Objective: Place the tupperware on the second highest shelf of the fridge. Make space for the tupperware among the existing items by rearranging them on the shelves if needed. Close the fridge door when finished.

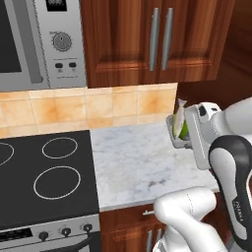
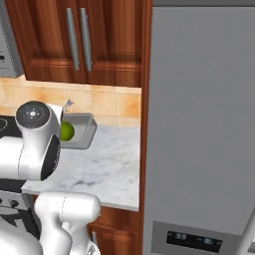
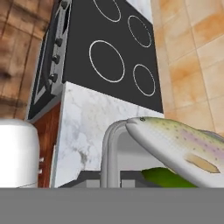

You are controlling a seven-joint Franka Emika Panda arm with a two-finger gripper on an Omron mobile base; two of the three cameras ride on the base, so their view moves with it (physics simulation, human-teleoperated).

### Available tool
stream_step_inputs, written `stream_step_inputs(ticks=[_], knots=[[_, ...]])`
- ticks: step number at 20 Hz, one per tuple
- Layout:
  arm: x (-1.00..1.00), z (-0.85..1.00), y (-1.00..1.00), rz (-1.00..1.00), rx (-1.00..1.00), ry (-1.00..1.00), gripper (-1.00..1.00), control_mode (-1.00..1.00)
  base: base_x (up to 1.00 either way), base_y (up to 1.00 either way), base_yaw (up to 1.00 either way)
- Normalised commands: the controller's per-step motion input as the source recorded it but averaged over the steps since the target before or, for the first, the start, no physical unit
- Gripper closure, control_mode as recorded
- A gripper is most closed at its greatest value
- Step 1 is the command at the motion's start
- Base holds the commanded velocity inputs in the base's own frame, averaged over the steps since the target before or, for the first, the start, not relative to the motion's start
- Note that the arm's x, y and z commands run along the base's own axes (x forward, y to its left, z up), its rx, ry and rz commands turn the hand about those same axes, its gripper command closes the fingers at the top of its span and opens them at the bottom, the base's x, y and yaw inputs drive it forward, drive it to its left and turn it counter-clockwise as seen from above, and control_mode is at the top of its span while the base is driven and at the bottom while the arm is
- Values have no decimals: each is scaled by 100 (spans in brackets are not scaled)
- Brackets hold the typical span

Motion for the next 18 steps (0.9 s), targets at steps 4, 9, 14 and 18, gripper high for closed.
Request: stream_step_inputs(ticks=[4, 9, 14, 18], knots=[[0, 0, 0, 0, 0, 0, 100, 100, -91, 1, -1], [0, 0, 0, 0, 0, 0, 100, 100, -86, 27, -21], [0, 0, 0, 0, 0, 0, 100, 100, -70, 19, -47], [0, 0, 0, 0, 0, 0, 100, 100, -12, -27, -51]])
